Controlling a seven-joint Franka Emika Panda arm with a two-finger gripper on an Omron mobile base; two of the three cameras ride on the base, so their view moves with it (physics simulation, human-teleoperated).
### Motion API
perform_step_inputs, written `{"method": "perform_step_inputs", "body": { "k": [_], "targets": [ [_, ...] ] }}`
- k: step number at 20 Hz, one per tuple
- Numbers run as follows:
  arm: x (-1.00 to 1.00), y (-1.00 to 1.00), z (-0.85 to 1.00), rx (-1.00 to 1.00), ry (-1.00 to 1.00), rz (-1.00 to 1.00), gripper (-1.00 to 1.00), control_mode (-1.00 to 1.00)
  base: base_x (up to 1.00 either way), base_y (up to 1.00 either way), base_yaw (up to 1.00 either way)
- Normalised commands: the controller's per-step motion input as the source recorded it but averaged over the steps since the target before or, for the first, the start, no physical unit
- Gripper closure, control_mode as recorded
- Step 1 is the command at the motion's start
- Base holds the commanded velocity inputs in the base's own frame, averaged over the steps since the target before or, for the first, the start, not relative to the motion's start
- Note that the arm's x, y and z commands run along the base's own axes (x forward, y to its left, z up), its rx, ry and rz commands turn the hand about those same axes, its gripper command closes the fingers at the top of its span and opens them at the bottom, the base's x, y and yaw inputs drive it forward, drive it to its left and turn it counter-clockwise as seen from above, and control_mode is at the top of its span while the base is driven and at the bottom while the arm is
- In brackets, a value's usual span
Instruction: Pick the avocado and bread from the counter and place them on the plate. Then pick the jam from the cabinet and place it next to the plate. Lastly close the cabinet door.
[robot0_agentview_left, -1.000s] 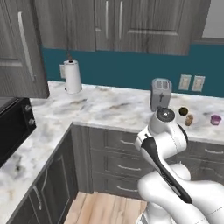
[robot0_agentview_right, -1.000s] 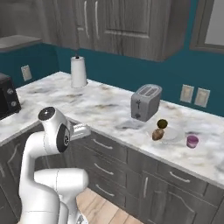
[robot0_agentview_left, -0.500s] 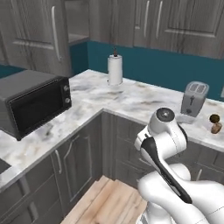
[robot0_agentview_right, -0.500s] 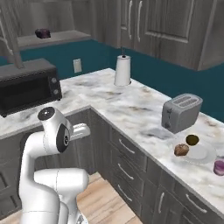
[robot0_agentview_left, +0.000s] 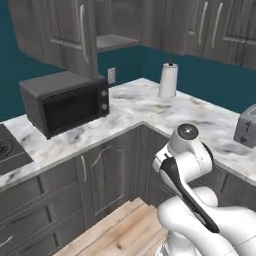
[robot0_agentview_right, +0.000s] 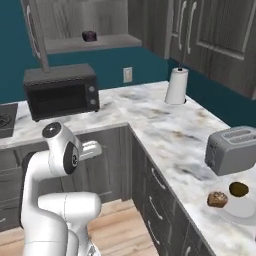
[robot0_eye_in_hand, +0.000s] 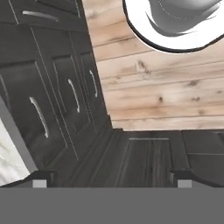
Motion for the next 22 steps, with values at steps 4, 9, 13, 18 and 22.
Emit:
{"method": "perform_step_inputs", "body": {
  "k": [4,9,13,18,22],
  "targets": [
    [0.00,0.00,0.00,0.00,0.00,0.00,-1.00,1.00,-0.07,-0.53,0.33],
    [0.00,0.00,0.00,0.00,0.00,0.00,-1.00,1.00,-0.01,-0.59,0.33],
    [0.00,0.00,0.00,0.00,0.00,0.00,-1.00,1.00,0.00,-0.45,0.29],
    [0.00,0.00,0.00,0.00,0.00,0.00,-1.00,1.00,0.03,-0.25,0.12],
    [0.00,0.00,0.00,0.00,0.00,0.00,-1.00,1.00,0.26,-0.25,0.02]
  ]
}}
